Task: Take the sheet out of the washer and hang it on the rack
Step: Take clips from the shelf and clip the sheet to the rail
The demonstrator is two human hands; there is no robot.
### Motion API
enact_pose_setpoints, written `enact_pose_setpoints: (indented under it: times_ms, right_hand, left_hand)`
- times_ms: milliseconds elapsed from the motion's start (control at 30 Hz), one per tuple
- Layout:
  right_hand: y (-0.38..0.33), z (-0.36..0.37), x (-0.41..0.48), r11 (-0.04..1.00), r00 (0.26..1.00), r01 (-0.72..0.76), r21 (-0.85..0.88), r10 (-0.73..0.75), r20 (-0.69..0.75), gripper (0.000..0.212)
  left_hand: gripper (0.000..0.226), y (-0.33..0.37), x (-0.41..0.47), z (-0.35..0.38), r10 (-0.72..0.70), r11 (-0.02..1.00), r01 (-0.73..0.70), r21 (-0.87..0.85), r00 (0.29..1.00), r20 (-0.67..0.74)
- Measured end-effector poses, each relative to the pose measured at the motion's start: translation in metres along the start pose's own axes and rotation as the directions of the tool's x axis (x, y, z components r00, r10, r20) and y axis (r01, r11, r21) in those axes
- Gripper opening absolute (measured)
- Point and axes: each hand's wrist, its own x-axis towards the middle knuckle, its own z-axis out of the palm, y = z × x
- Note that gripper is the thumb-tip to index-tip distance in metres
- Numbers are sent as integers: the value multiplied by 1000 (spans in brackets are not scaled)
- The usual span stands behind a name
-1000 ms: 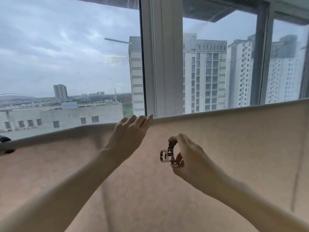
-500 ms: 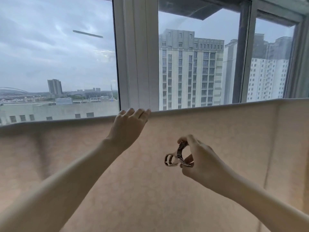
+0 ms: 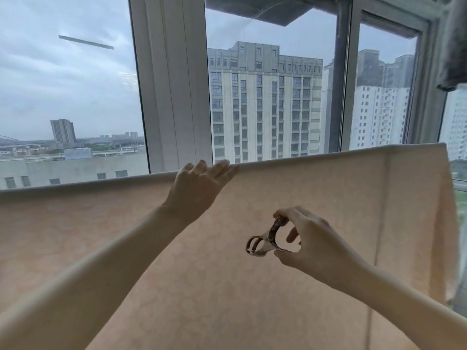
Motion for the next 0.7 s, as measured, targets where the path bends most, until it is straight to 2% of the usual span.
enact_pose_setpoints:
  times_ms: [100,233,367,567,700]
  right_hand:
    - [14,-5,5,999,1000,4,-33,-5,-21,65]
    - [30,-14,18,998,998,12,-64,-15,-54,62]
    - [45,-25,36,997,997,7,-83,-14,-82,66]
    - [67,-38,54,993,992,-25,-117,10,-125,66]
    - [86,-46,59,987,986,-64,-145,40,-161,65]
  left_hand:
    - [50,10,12,8,4,1000,-4,8,1000,-21]
    - [45,30,25,18,0,999,4,38,992,-128]
    - [48,52,39,28,-12,997,31,77,972,-233]
    - [44,82,72,49,-25,998,44,44,931,-364]
    - [44,106,97,62,-48,999,54,3,916,-397]
